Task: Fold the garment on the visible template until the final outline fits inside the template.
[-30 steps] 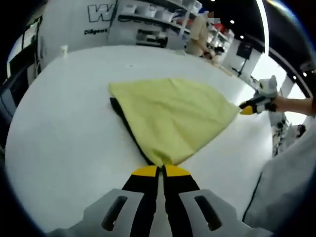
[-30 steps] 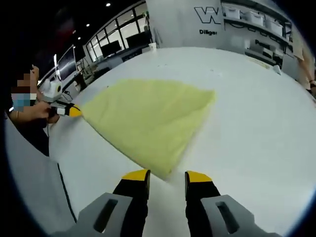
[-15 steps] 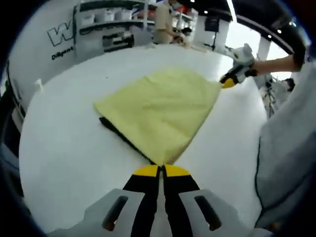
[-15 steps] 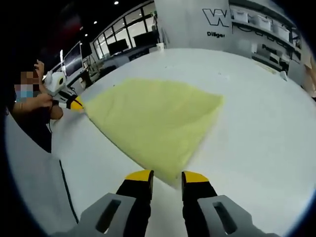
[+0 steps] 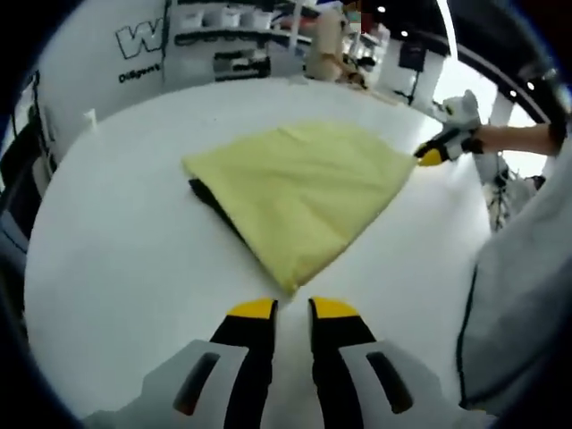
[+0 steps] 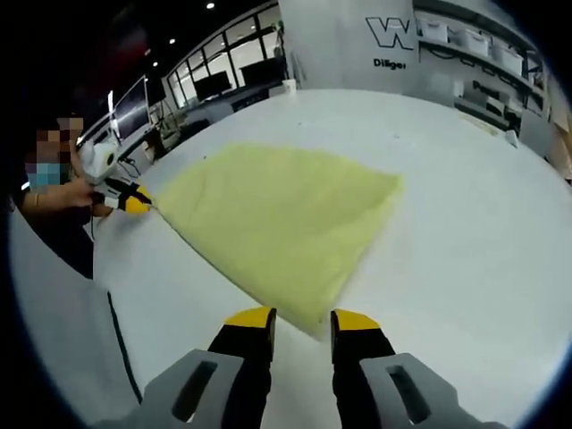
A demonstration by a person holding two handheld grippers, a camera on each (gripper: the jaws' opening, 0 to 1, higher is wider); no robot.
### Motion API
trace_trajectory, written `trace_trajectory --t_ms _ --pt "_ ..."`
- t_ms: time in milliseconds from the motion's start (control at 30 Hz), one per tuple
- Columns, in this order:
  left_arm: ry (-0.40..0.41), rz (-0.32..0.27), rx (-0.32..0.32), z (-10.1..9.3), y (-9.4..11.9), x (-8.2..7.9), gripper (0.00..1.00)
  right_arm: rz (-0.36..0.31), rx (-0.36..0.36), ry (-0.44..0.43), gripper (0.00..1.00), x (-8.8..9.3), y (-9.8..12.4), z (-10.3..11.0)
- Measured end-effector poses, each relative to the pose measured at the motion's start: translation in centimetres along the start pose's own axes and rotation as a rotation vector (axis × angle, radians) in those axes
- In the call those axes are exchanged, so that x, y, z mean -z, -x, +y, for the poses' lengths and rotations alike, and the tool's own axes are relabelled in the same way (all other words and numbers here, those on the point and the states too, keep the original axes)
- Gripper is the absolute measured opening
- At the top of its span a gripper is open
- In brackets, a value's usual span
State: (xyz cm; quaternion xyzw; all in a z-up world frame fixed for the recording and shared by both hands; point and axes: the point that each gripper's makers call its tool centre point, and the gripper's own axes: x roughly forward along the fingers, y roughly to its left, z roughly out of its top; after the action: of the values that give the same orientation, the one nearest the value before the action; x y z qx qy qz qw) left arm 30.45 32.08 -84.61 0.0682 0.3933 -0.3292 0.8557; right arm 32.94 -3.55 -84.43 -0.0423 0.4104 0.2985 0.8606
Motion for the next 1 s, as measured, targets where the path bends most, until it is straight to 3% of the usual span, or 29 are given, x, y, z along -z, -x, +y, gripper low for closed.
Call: trace_trajectory --t_ms 233,567,800,900,1000 --pt "0.1 -0.038 -0.024 0.1 -0.9 -0.6 0.04 -0.002 -0.002 -0.011 0.2 -0.4 0.0 0.2" --pt "0.118 -0.028 -0.015 -0.5 -1.2 -0.7 0.08 0.019 -0.007 -0.018 0.15 0.1 -0.4 0.3" --pt "0.154 -0.034 -0.036 0.3 -1.7 -0.6 0.01 0.009 -0.003 -0.014 0.08 -0.1 -0.5 -0.2" --pt "0.116 -0.024 -0.021 0.8 -1.9 -0.2 0.0 -0.008 -0.017 -0.016 0.03 -0.3 -0.5 0.0" --pt "0.006 0.006 -0.016 1.1 -1.7 -0.2 0.0 -0.016 -0.028 -0.028 0.0 -0.2 -0.5 0.0"
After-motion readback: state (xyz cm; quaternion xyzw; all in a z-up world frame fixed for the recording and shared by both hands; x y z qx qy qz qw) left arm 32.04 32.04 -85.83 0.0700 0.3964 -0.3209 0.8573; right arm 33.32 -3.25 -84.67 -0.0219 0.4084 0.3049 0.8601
